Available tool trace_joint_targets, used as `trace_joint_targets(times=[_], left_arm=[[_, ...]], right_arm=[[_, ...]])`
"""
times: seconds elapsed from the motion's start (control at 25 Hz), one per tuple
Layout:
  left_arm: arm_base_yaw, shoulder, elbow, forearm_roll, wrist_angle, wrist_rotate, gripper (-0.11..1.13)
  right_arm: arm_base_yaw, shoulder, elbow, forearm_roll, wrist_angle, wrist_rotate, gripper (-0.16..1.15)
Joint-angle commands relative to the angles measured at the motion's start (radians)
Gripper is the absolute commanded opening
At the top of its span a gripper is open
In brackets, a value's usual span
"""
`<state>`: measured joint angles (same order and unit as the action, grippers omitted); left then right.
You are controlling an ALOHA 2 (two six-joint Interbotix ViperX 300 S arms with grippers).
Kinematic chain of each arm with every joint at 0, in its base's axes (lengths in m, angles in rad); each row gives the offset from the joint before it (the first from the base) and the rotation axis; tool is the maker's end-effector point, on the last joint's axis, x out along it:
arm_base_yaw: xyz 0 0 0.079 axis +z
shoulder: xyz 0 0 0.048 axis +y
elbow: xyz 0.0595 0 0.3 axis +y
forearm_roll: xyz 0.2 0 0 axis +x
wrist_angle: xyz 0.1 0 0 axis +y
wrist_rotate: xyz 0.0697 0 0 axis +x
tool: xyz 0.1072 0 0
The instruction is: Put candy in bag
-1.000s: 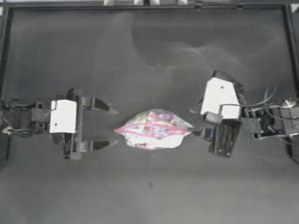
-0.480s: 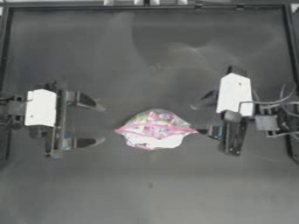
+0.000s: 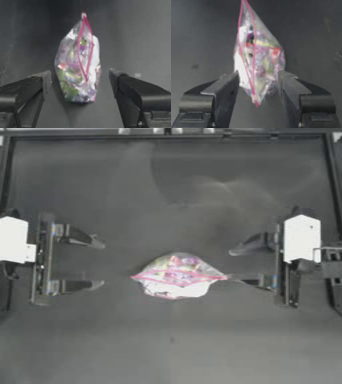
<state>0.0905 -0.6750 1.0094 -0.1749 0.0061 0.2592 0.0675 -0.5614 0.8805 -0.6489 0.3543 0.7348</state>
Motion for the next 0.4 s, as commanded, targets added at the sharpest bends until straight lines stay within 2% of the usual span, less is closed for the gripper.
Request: trace_joint_targets(times=[0.04, 0.4], left_arm=[[0.002, -0.020, -0.002, 0.003, -0.003, 0.000, 0.98], [0.002, -0.075, 0.034, 0.003, -0.003, 0.000, 0.98]], right_arm=[[0.000, -0.048, 0.009, -0.017, -0.008, 0.002, 0.83], [0.000, -0.110, 0.060, -0.051, -0.031, 0.002, 0.83]])
